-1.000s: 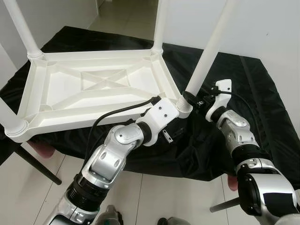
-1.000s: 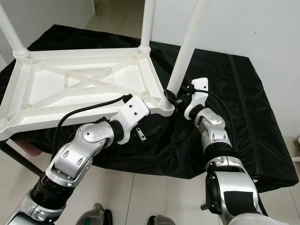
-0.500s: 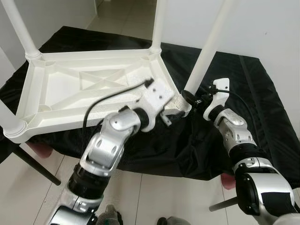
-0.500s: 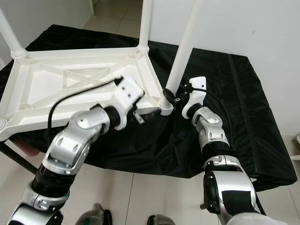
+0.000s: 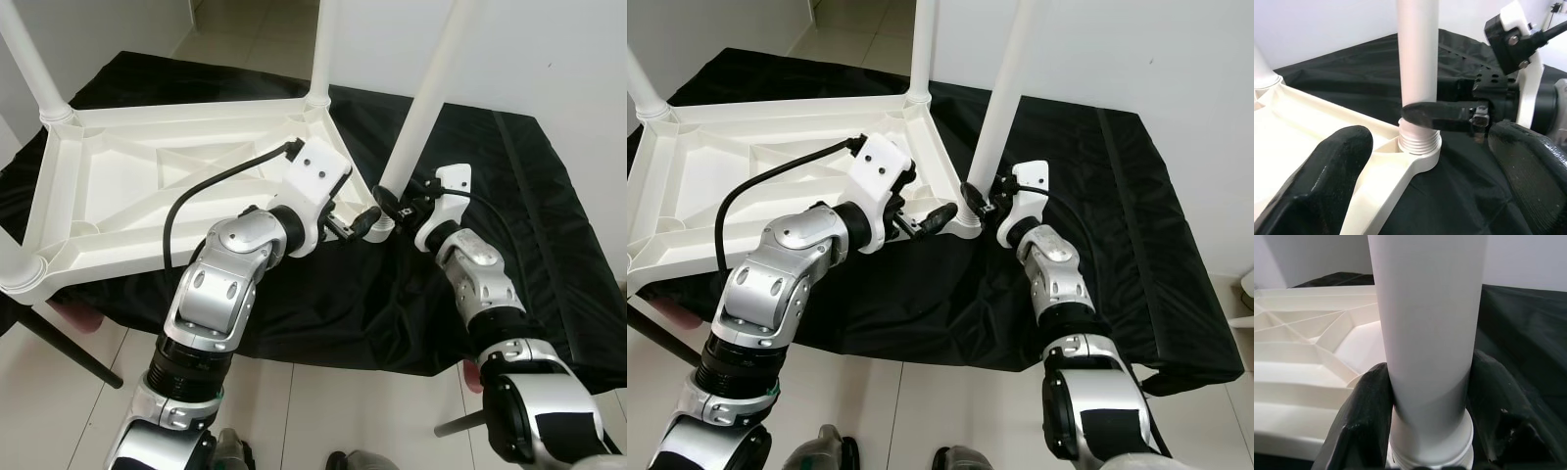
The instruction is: Building children table
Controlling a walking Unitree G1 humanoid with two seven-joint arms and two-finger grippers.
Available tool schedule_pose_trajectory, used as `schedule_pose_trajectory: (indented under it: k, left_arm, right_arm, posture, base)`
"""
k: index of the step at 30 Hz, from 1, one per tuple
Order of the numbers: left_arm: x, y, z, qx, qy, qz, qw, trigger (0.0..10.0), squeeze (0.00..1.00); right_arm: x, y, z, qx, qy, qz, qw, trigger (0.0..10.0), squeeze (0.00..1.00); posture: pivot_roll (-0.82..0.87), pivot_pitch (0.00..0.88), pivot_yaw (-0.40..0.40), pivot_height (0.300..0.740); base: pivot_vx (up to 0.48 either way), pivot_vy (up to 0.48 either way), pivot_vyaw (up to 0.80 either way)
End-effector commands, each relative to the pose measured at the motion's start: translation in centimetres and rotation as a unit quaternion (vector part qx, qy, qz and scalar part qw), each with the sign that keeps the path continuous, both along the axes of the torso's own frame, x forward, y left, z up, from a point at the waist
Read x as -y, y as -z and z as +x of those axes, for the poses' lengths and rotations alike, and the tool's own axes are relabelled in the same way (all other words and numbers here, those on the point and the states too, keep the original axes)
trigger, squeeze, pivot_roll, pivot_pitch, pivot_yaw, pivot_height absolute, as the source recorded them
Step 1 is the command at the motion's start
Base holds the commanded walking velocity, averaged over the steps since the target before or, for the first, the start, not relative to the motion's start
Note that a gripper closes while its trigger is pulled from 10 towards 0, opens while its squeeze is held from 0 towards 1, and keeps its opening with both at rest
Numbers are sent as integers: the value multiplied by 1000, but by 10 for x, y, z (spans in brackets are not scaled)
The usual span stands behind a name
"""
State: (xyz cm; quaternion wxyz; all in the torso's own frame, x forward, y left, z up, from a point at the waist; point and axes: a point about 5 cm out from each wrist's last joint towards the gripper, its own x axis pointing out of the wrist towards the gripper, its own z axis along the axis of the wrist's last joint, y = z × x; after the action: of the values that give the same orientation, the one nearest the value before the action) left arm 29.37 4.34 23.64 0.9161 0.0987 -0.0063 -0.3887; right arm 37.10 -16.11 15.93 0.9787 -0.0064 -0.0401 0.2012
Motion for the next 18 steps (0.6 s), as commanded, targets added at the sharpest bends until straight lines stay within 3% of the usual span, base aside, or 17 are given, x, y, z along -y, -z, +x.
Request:
schedule_pose_trajectory:
  k: [1, 2, 4, 5, 8, 11, 13, 18]
  left_arm:
    - [-3, -6, 4, 15, -75, -9, 997, 10000, 0]
    - [-2, -6, 4, 13, -73, -9, 997, 10000, 0]
    - [-2, -6, 4, 13, -73, -9, 997, 10000, 0]
    - [-2, -6, 4, 11, -71, -8, 997, 10000, 0]
    - [-2, -6, 4, 11, -71, -8, 997, 10000, 0]
    - [-1, -6, 3, 9, -68, -7, 998, 10000, 0]
    - [-1, -6, 3, 9, -68, -7, 998, 10000, 0]
    - [1, -6, 1, 10, -65, -5, 998, 10000, 0]
  right_arm:
    - [1, 19, -4, -44, 41, -2, 998, 10000, 0]
    - [1, 18, -3, -42, 76, 3, 996, 10000, 0]
    - [1, 18, -3, -42, 76, 3, 996, 10000, 0]
    - [1, 17, -3, -41, 108, 11, 993, 10000, 0]
    - [1, 17, -3, -41, 108, 11, 993, 10000, 0]
    - [-4, 12, -2, -32, 166, 26, 985, 10000, 0]
    - [-4, 12, -2, -32, 166, 26, 985, 10000, 0]
    - [-28, -1, -10, -12, 245, 68, 967, 10000, 0]
  posture:
    - [82, 44, -55, 740]
    - [82, 43, -56, 740]
    - [82, 43, -56, 740]
    - [82, 43, -56, 740]
    - [82, 43, -56, 740]
    - [91, 30, -56, 740]
    - [91, 30, -56, 740]
    - [99, 15, -64, 740]
  base:
    - [0, 0, 0]
    - [0, 0, 0]
    - [0, 0, 0]
    - [0, 0, 0]
    - [0, 0, 0]
    - [0, 0, 0]
    - [0, 0, 0]
    - [0, 0, 0]
